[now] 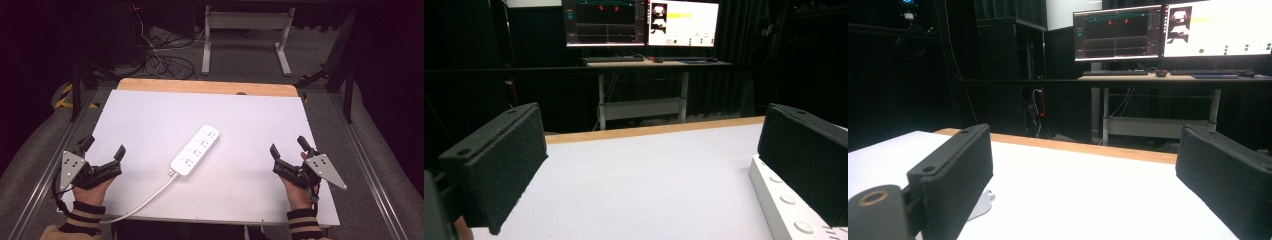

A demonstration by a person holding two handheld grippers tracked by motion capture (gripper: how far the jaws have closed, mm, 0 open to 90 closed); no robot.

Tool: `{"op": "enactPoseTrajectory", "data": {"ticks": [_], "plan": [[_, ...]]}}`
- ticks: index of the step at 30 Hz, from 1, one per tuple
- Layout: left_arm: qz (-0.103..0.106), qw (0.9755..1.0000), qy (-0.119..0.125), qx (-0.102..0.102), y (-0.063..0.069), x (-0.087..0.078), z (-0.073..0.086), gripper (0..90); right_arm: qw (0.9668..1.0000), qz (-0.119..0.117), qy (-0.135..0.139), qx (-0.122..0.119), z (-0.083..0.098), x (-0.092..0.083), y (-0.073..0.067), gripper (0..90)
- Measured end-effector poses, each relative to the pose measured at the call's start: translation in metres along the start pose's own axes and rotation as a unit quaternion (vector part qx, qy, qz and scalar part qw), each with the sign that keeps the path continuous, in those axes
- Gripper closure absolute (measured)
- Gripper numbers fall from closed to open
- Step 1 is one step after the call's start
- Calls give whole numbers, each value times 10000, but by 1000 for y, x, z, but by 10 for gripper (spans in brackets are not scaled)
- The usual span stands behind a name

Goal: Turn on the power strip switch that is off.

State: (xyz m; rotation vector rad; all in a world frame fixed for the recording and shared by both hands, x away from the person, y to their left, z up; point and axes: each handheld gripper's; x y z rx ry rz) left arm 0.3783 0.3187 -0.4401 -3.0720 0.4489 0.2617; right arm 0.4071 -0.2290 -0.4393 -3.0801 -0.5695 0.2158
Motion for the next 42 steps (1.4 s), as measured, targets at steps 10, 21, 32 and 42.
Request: {"op": "enactPoseTrajectory", "data": {"ticks": [10,21,32,42], "plan": [[15,10000,-27,-49,0,-3,1,1,10000,21,-29,-35,1,-3,-1,93],[2,10000,-27,6,1,-5,2,1,10000,-15,-73,11,2,-5,-2,104],[7,10000,-61,-2,2,-3,2,1,9999,-16,-106,13,3,-4,0,105],[-3,10000,-33,6,1,0,1,2,9999,-32,-98,17,2,-3,0,108]]}}
Point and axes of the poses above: each handheld gripper's, and its own axes: x roughly forward along the jaws, z roughly out of its underside, y roughly to its right, and after that the axes turned 11 degrees about -y, right-handed
